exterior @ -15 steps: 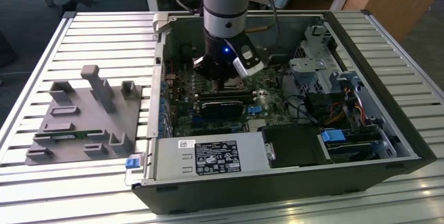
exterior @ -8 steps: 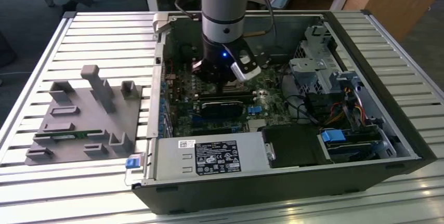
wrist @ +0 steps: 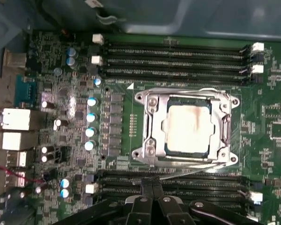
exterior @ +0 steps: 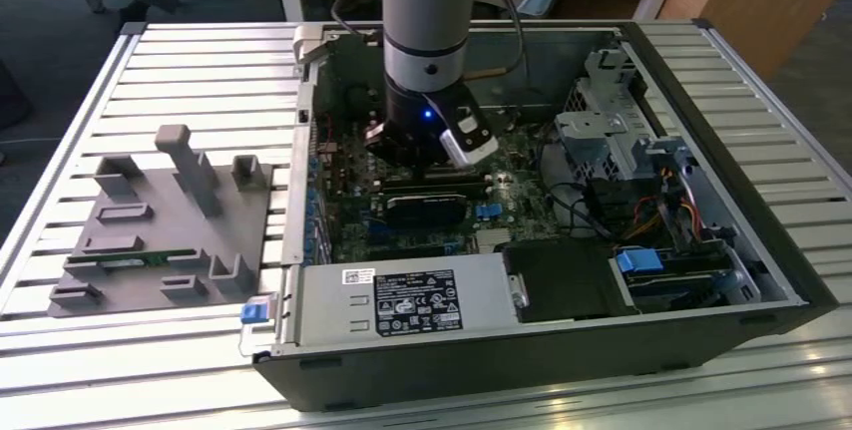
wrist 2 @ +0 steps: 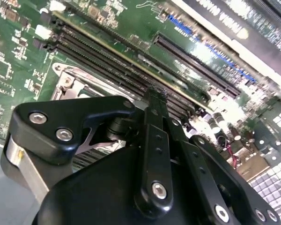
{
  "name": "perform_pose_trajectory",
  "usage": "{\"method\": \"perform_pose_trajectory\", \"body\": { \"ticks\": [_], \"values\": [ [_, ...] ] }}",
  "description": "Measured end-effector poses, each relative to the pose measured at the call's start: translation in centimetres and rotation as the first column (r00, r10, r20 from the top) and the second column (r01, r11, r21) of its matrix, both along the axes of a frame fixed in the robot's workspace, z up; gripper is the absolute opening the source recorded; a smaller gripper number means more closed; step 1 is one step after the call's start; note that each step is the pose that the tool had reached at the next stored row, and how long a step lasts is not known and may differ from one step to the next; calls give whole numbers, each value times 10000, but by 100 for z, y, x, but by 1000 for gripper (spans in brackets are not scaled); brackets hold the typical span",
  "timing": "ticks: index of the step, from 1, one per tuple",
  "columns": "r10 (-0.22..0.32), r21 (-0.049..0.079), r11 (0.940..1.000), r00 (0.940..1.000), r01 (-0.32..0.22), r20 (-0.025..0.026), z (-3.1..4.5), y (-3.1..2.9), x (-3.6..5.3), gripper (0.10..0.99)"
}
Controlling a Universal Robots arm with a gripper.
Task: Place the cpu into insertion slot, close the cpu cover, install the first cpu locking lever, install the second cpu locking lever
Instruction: 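Install the second cpu locking lever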
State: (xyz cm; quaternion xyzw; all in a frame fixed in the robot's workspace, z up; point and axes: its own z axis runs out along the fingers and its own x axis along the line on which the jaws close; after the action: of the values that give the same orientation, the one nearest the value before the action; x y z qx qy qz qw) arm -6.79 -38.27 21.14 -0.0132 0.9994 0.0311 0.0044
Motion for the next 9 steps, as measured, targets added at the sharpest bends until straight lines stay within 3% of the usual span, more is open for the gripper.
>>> {"method": "perform_pose_trajectory", "body": {
  "ticks": [4,9],
  "values": [
    [-1,253,9997,10000,1,-2,-5,-6,-7,106],
    [-1,259,9997,10000,1,-2,58,-6,-8,106]
  ]
}}
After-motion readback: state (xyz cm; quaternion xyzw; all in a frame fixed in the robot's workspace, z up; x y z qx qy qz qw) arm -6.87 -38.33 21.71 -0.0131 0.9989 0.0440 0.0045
